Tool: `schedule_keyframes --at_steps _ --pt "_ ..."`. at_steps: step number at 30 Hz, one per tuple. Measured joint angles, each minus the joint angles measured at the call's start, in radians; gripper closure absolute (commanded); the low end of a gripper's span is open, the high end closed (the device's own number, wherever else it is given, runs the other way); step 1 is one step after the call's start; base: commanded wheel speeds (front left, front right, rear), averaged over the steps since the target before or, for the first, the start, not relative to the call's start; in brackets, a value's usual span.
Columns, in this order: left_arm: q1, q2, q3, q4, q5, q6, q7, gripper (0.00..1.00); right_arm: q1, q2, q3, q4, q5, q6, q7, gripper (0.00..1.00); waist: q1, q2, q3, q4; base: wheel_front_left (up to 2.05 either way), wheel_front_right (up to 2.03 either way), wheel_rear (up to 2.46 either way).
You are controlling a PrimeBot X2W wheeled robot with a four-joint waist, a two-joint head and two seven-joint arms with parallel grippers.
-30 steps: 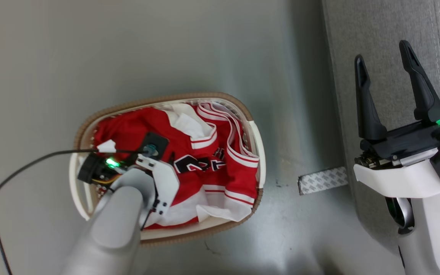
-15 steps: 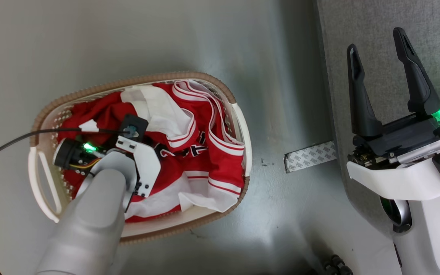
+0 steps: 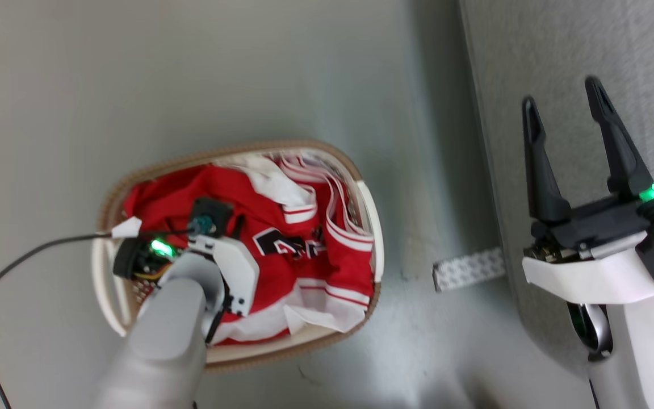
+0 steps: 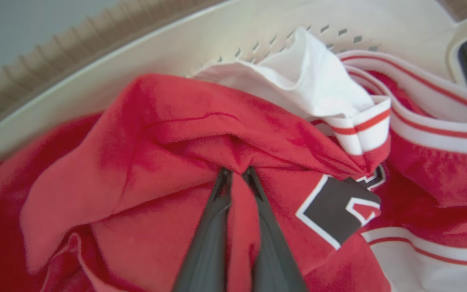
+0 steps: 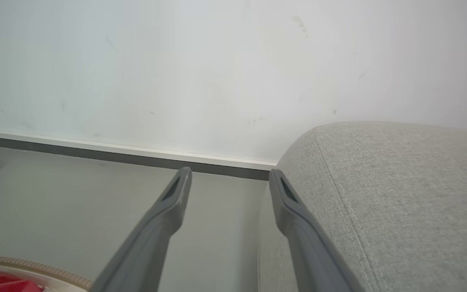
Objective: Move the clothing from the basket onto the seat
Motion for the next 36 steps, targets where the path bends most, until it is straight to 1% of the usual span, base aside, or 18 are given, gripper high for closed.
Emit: schedule_keyframes --at_steps 7,10,13,18,24,30,36 --pt "0.104 -0.014 -0.013 -0.058 -0.095 -0.044 -0.072 1.0 0.114 0.0 -0.045 0.056 -0.018 0.0 0.0 0.0 -0.0001 0.0 -0.163 0.047 0.0 0.0 0.0" --pt "0.16 -0.014 -0.05 -0.115 -0.17 -0.062 -0.076 1.0 0.17 0.0 -0.054 0.078 -0.018 0.0 0.0 0.0 -0.0002 0.0 -0.245 0.07 0.0 0.0 0.0" --pt "0.217 -0.016 -0.093 -0.184 -0.233 -0.064 -0.067 1.0 0.219 0.0 -0.057 0.099 -0.018 0.0 0.0 0.0 -0.0003 0.0 -0.326 0.093 0.0 0.0 0.0" --pt "0.316 -0.016 -0.131 -0.305 -0.299 -0.04 -0.039 1.0 0.278 0.0 -0.045 0.129 -0.016 0.0 0.0 0.0 -0.0004 0.0001 -0.455 0.121 0.0 0.0 0.0" --pt "0.43 -0.013 -0.135 -0.483 -0.335 -0.014 0.007 1.0 0.345 0.0 -0.021 0.154 -0.007 0.0 0.0 0.0 -0.0004 0.0 -0.585 0.132 0.0 0.0 0.0" --pt "0.52 0.017 -0.132 -0.688 -0.356 0.011 0.077 1.0 0.414 0.0 -0.01 0.181 -0.01 0.0 0.0 0.0 -0.0004 0.0 -0.685 0.129 0.0 0.0 0.0" --pt "0.594 0.044 -0.131 -0.855 -0.371 0.038 0.143 1.0 0.47 -0.013 -0.001 0.2 -0.015 0.0 0.0 0.0 -0.0004 0.0 -0.766 0.12 0.0 0.0 0.0"
